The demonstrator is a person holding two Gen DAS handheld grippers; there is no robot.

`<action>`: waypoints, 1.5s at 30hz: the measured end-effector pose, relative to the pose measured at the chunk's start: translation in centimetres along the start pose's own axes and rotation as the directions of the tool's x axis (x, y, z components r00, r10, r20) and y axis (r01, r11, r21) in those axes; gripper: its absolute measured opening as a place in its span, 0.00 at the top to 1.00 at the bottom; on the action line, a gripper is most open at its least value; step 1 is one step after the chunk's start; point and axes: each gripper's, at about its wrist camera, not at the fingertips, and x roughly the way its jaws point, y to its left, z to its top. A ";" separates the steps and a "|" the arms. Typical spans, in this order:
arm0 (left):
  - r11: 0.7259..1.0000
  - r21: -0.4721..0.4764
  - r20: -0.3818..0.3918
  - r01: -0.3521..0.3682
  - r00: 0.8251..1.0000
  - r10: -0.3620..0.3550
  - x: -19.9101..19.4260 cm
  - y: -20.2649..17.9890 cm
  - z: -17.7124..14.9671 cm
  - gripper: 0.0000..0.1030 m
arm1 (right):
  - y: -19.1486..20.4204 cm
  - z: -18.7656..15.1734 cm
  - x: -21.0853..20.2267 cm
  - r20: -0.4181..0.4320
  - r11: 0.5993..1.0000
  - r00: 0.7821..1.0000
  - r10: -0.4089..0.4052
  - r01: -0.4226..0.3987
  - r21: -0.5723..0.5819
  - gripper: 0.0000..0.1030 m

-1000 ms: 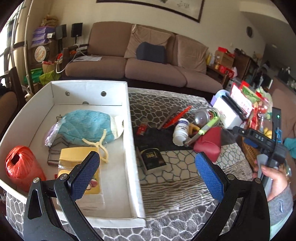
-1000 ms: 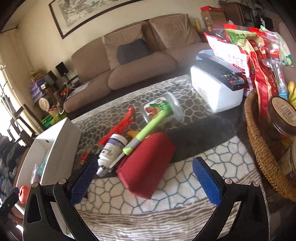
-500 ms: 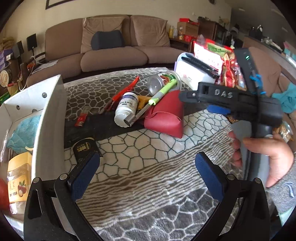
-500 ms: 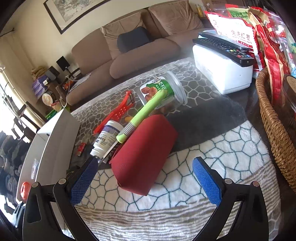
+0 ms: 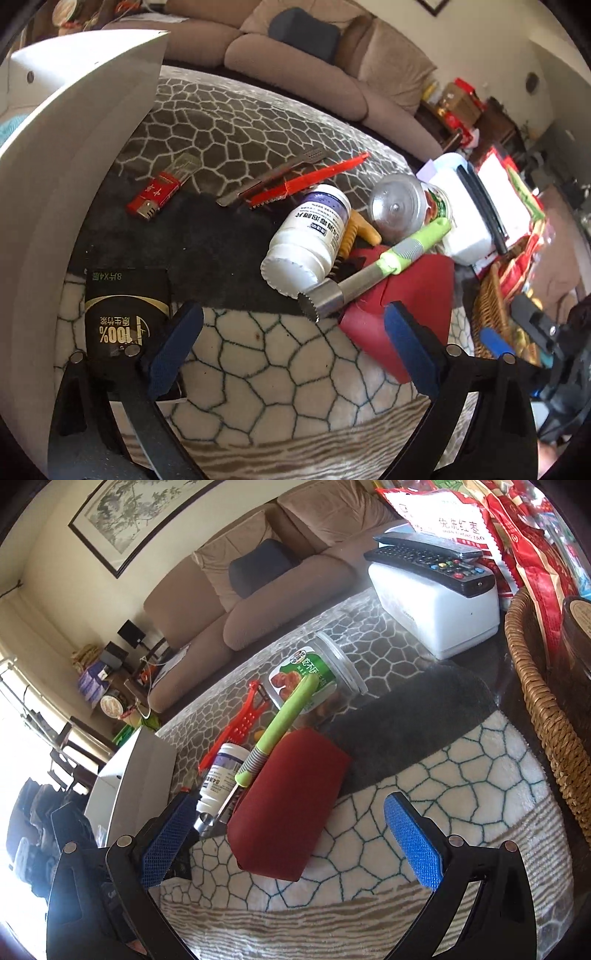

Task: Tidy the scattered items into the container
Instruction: 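Grasp the metal end of the green-handled peeler with the left tool, then close the right tool on the green handle while the left tool holds the metal end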

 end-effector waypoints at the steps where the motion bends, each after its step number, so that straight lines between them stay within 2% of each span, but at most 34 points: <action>1: 1.000 -0.014 -0.002 -0.002 1.000 0.002 0.2 0.0 0.1 0.20 | -0.1 -0.1 0.1 -0.005 1.000 1.000 -0.001 0.001 -0.001 0.00; 2: 1.000 -0.026 -0.012 0.003 1.000 -0.003 0.4 -0.1 0.2 0.29 | -0.1 -0.2 0.2 -0.012 1.000 1.000 -0.003 0.003 -0.003 0.00; 3: 0.999 -0.036 -0.026 0.005 1.000 -0.006 0.8 -0.1 0.3 0.32 | -0.1 -0.3 0.2 -0.017 1.000 1.000 -0.005 0.005 -0.004 0.00; 5: 0.999 -0.047 -0.040 0.003 0.999 -0.004 1.2 -0.3 0.4 0.33 | -0.2 -0.4 0.1 -0.019 1.000 1.000 -0.006 0.006 -0.001 0.00; 7: 0.999 -0.044 -0.039 -0.007 0.999 0.005 1.4 -0.7 0.6 0.39 | -0.3 -0.4 0.0 -0.016 1.000 1.000 -0.003 0.003 0.003 0.00; 8: 0.999 -0.044 -0.040 -0.009 0.999 0.008 1.6 -0.9 0.7 0.46 | -0.3 -0.3 -0.1 -0.014 1.000 1.000 -0.002 0.003 0.005 0.00; 12: 0.998 -0.061 -0.066 -0.011 0.998 0.007 2.7 -1.2 1.1 0.54 | -0.2 -0.4 -0.1 -0.016 1.000 1.000 0.001 -0.001 0.007 0.00; 13: 0.998 -0.064 -0.070 -0.006 0.998 0.001 2.9 -1.3 1.1 0.58 | -0.1 -0.4 0.0 -0.020 1.000 1.000 0.001 -0.001 0.005 0.00; 14: 0.998 -0.063 -0.073 -0.004 0.997 -0.001 3.0 -1.3 1.1 0.73 | -0.1 -0.5 0.1 -0.023 1.000 1.000 0.000 0.000 0.001 0.00; 21: 0.999 -0.035 -0.066 0.008 0.998 -0.010 1.7 -1.1 0.3 0.76 | 0.2 -0.6 0.5 -0.038 1.000 0.999 0.004 -0.004 0.002 0.00; 26: 1.000 -0.005 -0.066 0.025 0.997 -0.025 -1.3 -0.9 -1.3 0.76 | 0.7 -0.7 0.6 -0.051 1.000 0.998 0.024 -0.024 0.008 0.00; 31: 0.998 -0.010 -0.095 0.064 0.993 -0.065 -4.4 -0.1 -4.2 0.76 | 0.7 -1.4 1.5 -0.118 0.989 0.985 0.127 -0.116 0.095 0.00; 34: 0.996 -0.016 -0.131 0.092 0.987 -0.094 -5.2 -0.1 -6.0 0.76 | 0.5 -2.8 3.0 -0.193 0.954 0.947 0.255 -0.214 0.212 0.00; 35: 0.996 -0.013 -0.137 0.094 0.986 -0.095 -5.4 -0.2 -6.6 0.76 | 0.4 -3.4 3.4 -0.209 0.936 0.932 0.295 -0.238 0.261 0.05; 36: 0.996 -0.009 -0.143 0.094 0.985 -0.094 -5.5 -0.3 -7.0 0.76 | 0.3 -3.9 3.8 -0.223 0.916 0.916 0.333 -0.257 0.310 0.15; 37: 0.995 -0.008 -0.149 0.096 0.984 -0.096 -5.5 -0.4 -7.4 0.76 | 0.1 -4.5 4.2 -0.232 0.897 0.904 0.360 -0.267 0.352 0.20; 38: 0.995 -0.009 -0.155 0.096 0.983 -0.096 -5.5 -0.5 -7.8 0.76 | -0.2 -4.9 4.5 -0.234 0.887 0.900 0.368 -0.265 0.377 0.35; 39: 0.995 -0.013 -0.159 0.099 0.982 -0.099 -5.5 -0.5 -8.0 0.76 | -0.4 -5.1 4.5 -0.226 0.887 0.903 0.364 -0.262 0.381 0.57; 41: 0.994 -0.021 -0.163 0.110 0.980 -0.112 -5.6 -0.5 -8.3 0.76 | -0.8 -5.1 4.4 -0.222 0.904 0.920 0.322 -0.229 0.362 0.83; 45: 0.992 -0.014 -0.146 0.128 0.981 -0.128 -6.6 -0.9 -8.3 0.76 | -1.0 -4.5 3.4 -0.194 0.898 0.922 0.335 -0.250 0.362 0.83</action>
